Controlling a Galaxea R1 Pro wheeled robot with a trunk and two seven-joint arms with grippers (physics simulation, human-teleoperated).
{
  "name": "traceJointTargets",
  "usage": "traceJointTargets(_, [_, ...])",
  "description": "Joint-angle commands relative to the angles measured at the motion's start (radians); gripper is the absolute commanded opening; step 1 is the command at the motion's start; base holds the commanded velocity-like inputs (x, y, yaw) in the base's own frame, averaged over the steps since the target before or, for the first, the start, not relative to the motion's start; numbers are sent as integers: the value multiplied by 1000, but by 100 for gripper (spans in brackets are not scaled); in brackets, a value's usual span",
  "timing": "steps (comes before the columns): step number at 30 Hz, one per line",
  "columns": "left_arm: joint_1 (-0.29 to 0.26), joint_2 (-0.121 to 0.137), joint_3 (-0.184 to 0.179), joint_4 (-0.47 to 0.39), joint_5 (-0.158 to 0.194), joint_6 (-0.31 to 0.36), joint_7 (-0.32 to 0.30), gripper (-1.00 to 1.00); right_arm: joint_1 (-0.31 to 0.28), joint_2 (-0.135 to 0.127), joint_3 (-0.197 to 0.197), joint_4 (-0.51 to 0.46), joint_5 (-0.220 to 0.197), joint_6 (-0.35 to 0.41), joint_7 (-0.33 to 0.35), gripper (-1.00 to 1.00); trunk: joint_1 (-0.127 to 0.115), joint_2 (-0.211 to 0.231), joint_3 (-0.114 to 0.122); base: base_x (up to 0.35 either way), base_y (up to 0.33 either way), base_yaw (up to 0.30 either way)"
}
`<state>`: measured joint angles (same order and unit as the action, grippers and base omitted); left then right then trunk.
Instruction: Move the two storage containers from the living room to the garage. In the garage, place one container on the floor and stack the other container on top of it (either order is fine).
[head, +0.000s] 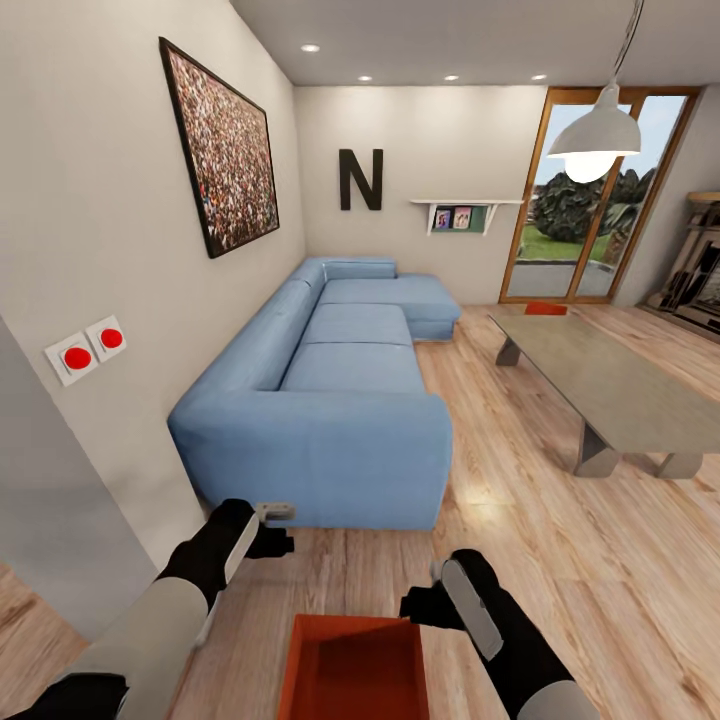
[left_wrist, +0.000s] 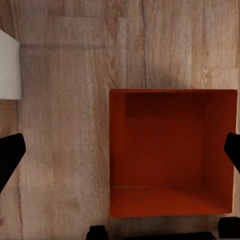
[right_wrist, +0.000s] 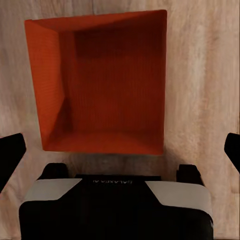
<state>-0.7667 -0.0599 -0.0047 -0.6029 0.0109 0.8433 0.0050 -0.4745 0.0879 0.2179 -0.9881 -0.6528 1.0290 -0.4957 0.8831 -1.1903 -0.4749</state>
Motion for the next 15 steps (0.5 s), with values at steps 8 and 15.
traceJointTargets(8, [0, 2, -3, -1, 0, 12, -1, 100, -1, 1, 7, 1, -90, 5, -11, 100, 0, -1, -1, 0, 0, 0])
traceJointTargets(15, [36, 0, 0, 1, 83, 11, -15, 100, -1, -2, 10, 4, -81, 5, -8, 100, 0, -1, -1, 0, 0, 0])
